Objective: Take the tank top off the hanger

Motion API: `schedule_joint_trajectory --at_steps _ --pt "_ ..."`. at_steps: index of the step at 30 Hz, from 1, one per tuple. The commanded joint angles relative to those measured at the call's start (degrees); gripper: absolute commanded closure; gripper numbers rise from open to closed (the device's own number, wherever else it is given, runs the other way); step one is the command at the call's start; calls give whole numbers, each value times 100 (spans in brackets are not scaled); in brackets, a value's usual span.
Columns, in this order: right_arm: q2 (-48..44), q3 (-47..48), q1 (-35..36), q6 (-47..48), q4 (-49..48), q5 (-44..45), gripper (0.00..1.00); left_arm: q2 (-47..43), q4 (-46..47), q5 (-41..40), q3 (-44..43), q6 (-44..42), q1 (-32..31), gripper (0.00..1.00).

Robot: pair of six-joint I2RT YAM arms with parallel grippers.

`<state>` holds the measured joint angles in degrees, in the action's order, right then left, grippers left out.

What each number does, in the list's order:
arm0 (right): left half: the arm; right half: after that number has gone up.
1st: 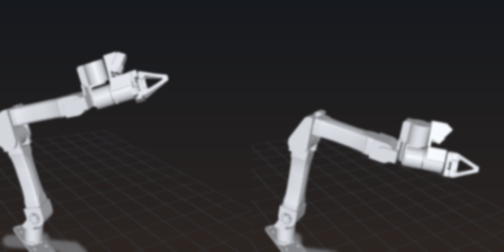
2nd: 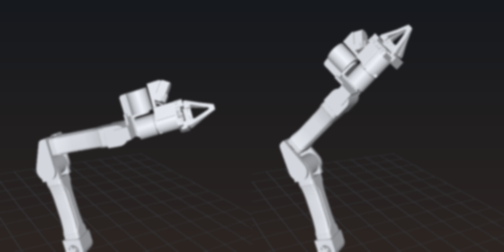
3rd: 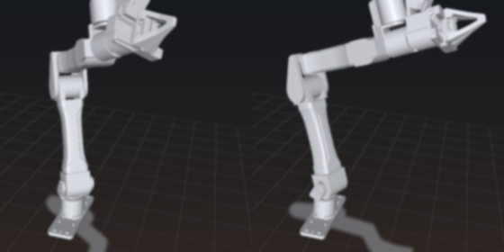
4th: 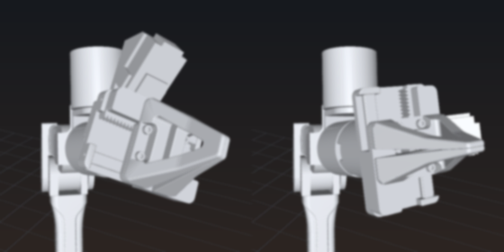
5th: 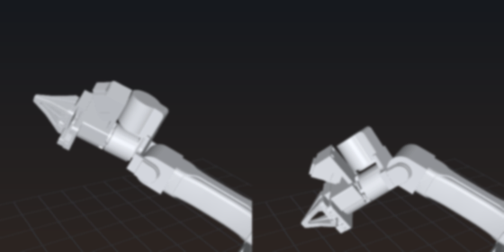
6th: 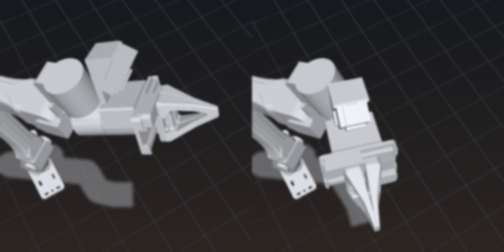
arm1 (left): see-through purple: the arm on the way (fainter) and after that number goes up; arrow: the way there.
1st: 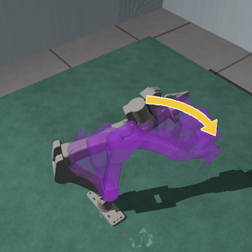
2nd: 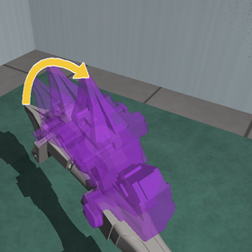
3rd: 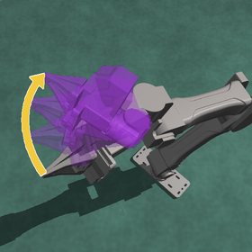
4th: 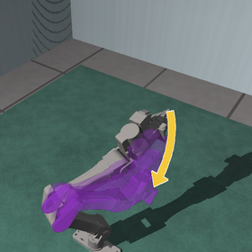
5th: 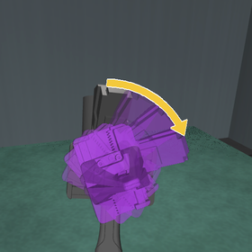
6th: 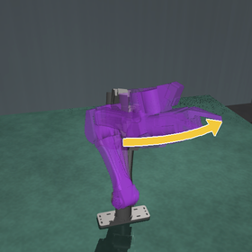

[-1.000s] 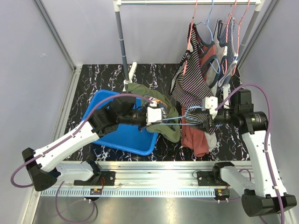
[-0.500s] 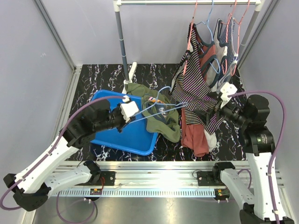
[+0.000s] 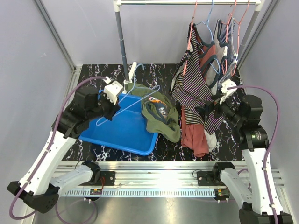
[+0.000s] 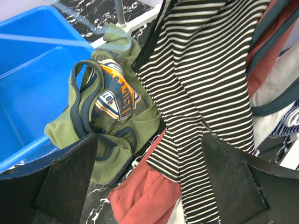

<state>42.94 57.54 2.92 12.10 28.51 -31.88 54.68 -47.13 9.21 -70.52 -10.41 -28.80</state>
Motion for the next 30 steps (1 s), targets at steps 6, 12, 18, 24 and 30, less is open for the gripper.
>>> schedule_joint_trajectory --at_steps 6,12,18,24,30 --pt "-172 -278 -19 -164 -92 -151 0 754 1108 -148 -954 1267 515 100" --pt "-303 -611 -28 1241 918 -2083 0 1703 2549 46 -1884 2086 770 100" --pt "-435 -920 -28 1585 1148 -2130 0 2661 2753 -60 -3018 2395 797 100" --pt "-462 -1034 -28 1550 1087 -2191 0 3206 2728 -481 -3660 2728 867 100" --pt "-488 -1060 -19 1462 981 -2174 0 3839 2543 -683 -4232 2870 911 100"
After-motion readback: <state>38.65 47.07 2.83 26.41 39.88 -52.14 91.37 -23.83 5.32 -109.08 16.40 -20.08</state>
